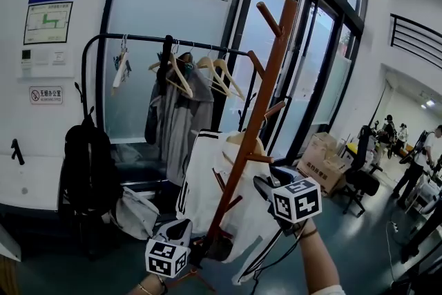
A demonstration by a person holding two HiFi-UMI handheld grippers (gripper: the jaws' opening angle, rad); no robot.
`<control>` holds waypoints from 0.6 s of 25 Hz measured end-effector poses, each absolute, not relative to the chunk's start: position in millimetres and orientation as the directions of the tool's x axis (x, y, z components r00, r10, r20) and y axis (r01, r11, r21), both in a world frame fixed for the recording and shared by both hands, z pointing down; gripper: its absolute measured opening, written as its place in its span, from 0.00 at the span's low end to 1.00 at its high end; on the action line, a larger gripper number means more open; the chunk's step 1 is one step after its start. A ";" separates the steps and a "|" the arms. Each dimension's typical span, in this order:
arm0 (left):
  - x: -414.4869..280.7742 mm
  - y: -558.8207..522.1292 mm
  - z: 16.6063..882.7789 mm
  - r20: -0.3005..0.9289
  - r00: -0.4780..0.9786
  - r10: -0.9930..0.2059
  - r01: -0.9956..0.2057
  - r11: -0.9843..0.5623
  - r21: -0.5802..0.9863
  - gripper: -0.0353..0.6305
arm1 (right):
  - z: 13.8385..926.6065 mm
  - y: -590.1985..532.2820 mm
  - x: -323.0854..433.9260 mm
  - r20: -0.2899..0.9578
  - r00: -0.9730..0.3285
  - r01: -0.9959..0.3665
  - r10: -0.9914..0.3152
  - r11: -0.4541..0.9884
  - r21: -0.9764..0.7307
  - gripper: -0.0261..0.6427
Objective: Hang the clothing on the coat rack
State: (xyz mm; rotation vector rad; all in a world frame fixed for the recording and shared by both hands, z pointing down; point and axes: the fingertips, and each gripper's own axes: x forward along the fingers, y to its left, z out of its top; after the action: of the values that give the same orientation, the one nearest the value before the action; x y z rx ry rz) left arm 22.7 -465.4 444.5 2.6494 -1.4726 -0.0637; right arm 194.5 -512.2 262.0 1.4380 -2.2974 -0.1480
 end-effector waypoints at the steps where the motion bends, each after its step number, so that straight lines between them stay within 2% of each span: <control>1: 22.3 -462.6 444.8 0.017 0.533 -0.846 -0.841 -0.528 0.117 0.06 | 260.2 -509.0 195.0 0.289 -0.367 -0.839 -0.884 0.449 0.308 0.41; 15: 17.8 -428.5 454.3 0.027 0.588 -0.809 -0.803 -0.579 0.141 0.06 | 250.6 -464.8 217.9 0.190 -0.236 -0.932 -0.953 0.277 0.233 0.41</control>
State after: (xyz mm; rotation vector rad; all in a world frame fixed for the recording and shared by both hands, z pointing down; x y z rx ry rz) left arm 17.8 -428.5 454.3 2.6748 -1.3656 -0.0607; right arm 217.9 -464.8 250.6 1.7258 -2.2588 -0.1018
